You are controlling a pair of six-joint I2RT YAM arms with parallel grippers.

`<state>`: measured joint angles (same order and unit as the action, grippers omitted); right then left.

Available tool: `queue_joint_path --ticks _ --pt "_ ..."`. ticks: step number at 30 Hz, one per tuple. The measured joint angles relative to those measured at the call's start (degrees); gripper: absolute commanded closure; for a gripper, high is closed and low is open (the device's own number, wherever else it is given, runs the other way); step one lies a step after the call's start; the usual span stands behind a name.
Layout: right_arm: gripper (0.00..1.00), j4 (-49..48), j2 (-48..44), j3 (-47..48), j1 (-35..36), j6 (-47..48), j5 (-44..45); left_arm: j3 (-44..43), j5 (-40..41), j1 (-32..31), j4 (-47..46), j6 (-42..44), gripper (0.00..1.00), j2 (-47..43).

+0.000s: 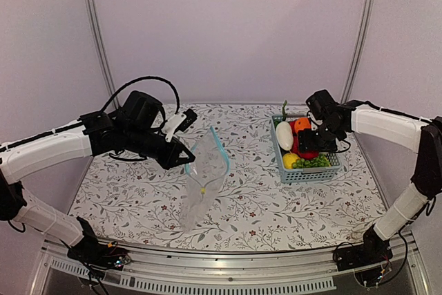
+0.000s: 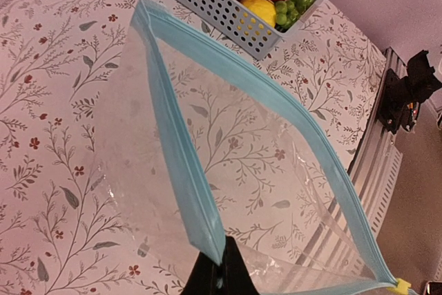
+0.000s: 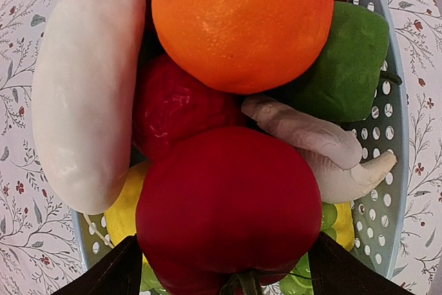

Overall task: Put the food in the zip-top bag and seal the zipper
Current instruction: Pick up the fake vegetable from the bin.

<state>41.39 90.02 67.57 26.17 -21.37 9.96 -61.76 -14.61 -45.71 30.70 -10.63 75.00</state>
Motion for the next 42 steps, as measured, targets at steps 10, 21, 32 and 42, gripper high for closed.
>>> queue_joint_path --ticks 10,21,32,42 --pt "0.31 -0.8 1.4 0.4 0.0 0.4 0.7 0.0 0.0 0.0 0.0 0.0 1.00 0.0" --pt "0.35 -0.3 -5.8 0.1 0.0 0.6 1.1 0.0 -0.1 0.0 0.0 0.0 1.00 -0.2" --pt "0.43 2.1 -19.5 0.0 2.4 0.4 -4.6 0.0 -2.2 0.0 -0.1 0.0 1.00 -0.5" --pt "0.46 1.6 -22.5 5.3 19.8 -2.4 -10.6 0.9 -6.1 0.0 -1.7 0.0 1.00 -1.9"
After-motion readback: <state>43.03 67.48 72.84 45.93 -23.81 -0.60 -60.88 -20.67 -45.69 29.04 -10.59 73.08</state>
